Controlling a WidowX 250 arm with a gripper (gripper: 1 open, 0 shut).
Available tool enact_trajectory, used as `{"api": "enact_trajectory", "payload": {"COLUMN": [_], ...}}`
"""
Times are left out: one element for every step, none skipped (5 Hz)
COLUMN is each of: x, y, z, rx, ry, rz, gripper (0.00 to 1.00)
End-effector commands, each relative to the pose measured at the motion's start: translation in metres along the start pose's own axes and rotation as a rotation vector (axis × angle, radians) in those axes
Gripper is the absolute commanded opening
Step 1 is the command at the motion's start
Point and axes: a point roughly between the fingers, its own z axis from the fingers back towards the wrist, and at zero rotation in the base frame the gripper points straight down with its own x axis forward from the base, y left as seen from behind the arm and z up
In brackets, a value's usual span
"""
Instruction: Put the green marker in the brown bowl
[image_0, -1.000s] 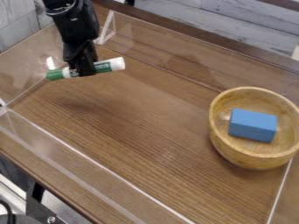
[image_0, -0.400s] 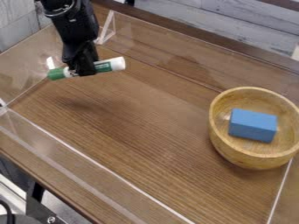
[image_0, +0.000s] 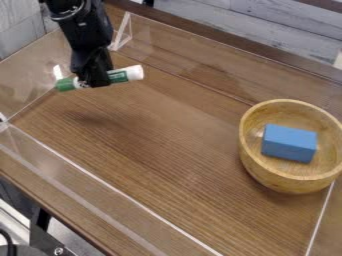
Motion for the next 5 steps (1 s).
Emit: {"api": "enact_trajectory", "payload": {"x": [0.0003,0.0004,0.0002,-0.0003,-0.0012], "y": [0.0084,0.0087,0.0076,0.0076,0.0070], "z": [0.0132,0.0111,0.0091,0.0069,0.0044], "rx": [0.058,0.057,0.054,0.053,0.050], "ry": [-0.005,-0.009,-0.013,-0.017,-0.020], "rz": [-0.017,-0.023,-0.026,-0.031,-0.035], "gripper": [0.00,0.00,0.00,0.00,0.00]}}
